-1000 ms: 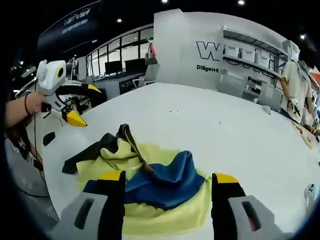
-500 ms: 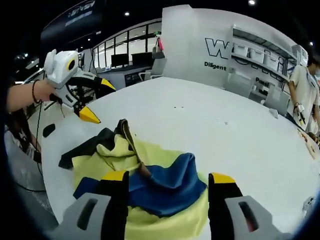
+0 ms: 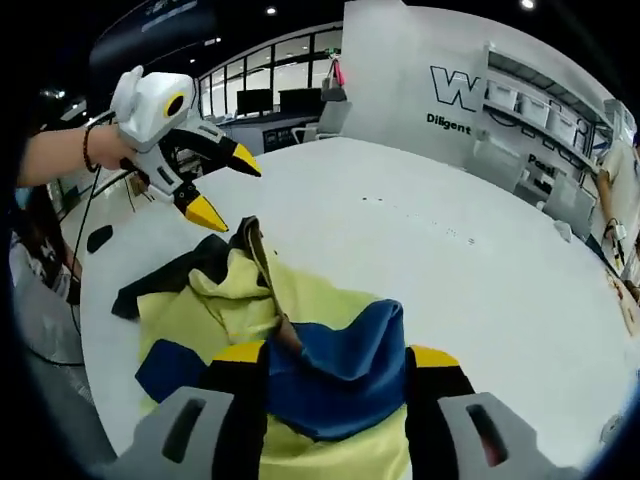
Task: Fold the garment on the visible template until the final outline fits inside the template.
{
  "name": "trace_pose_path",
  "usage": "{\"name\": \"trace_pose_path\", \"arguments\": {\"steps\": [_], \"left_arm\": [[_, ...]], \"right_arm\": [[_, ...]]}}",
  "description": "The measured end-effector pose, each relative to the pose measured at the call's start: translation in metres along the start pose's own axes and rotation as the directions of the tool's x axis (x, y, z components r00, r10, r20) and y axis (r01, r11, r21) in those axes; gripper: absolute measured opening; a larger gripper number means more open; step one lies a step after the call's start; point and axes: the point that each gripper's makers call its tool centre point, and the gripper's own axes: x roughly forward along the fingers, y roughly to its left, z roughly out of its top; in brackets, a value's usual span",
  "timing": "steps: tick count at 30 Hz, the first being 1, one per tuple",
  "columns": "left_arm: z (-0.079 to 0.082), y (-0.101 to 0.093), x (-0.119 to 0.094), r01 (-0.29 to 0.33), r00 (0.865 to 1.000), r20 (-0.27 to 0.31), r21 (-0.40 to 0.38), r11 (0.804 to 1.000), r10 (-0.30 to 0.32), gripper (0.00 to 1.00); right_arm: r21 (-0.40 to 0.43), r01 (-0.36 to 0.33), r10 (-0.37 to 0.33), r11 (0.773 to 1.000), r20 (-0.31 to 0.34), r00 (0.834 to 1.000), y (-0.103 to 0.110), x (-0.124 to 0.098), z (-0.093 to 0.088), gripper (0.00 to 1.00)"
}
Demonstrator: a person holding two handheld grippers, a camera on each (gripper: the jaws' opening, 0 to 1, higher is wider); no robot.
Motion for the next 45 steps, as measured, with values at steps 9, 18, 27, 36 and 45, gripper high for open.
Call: {"name": "trace_pose_path", "arguments": {"steps": [9,18,27,36,45], "left_arm": [[-0.005,-0.007,0.020,0.072,0.997,-0.030,0.058,0.996,-0.070,0.51],[-0.012,-0.011,0.028,0.142,0.989,-0.058,0.095,0.985,-0.136,0.36],[-0.015,-0.024,0.031,0.197,0.979,-0.079,0.149,0.969,-0.187,0.18],[-0.013,-0.016,0.018,0.153,0.988,-0.045,0.148,0.977,-0.148,0.06],[0.013,0.003,-0.008,0.041,0.998,0.044,0.115,0.992,-0.046,0.06]], "right_arm": [[-0.112,-0.066,0.064,0.992,-0.024,0.998,0.007,0.014,0.002,0.39],[-0.183,-0.125,0.114,0.975,-0.070,0.991,0.016,0.022,-0.003,0.29],[-0.217,-0.177,0.153,0.960,-0.124,0.980,0.022,0.035,-0.014,0.09],[-0.196,-0.116,0.103,0.974,-0.076,0.992,0.012,0.029,-0.005,0.00],[-0.212,-0.009,0.023,0.977,0.064,0.998,-0.005,0.006,0.038,0.00]]}}
